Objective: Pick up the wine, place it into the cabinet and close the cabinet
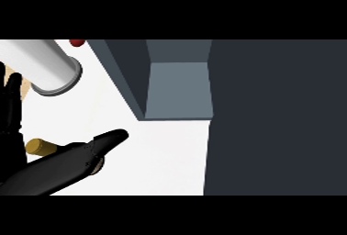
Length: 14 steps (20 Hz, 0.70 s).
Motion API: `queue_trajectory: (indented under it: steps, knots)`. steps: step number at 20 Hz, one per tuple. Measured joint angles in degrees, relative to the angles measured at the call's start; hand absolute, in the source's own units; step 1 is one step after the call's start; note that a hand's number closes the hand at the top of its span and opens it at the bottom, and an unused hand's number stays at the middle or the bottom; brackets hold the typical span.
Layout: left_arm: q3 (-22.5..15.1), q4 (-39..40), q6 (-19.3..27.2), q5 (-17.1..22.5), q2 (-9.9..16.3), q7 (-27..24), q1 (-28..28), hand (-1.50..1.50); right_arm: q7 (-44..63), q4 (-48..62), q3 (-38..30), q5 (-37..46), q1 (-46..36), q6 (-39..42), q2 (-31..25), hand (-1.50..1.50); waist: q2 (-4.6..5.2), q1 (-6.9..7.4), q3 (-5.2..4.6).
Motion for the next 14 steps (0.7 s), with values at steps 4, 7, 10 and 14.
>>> queue_trajectory:
  steps: [4, 7, 10, 14]
  knots:
    - [3.12, -0.36, -1.68, 0.62, 2.10, -0.12, 1.47, -1.50, 0.09, 0.02, -0.12, 0.15, -0.49, -0.37, 0.13, -1.50, 0.00, 0.08, -0.01]
    - [5.33, -0.31, -2.40, 1.34, 2.86, -0.57, 2.56, -1.50, 0.11, 0.04, 0.42, 0.27, -0.84, -0.51, 0.28, -1.50, 0.03, 0.06, -0.02]
    - [6.97, -0.51, -2.26, 2.76, 3.40, -2.37, 6.42, -1.50, -0.48, 0.17, 0.64, 0.46, -0.59, -0.55, 0.47, -1.50, 0.03, 0.12, -0.05]
    - [9.17, -0.72, -2.54, 5.51, 4.07, -4.01, 10.00, -1.50, -0.70, 0.21, 0.31, 0.57, -1.05, -0.37, 0.26, -1.50, 0.02, 0.17, -0.07]
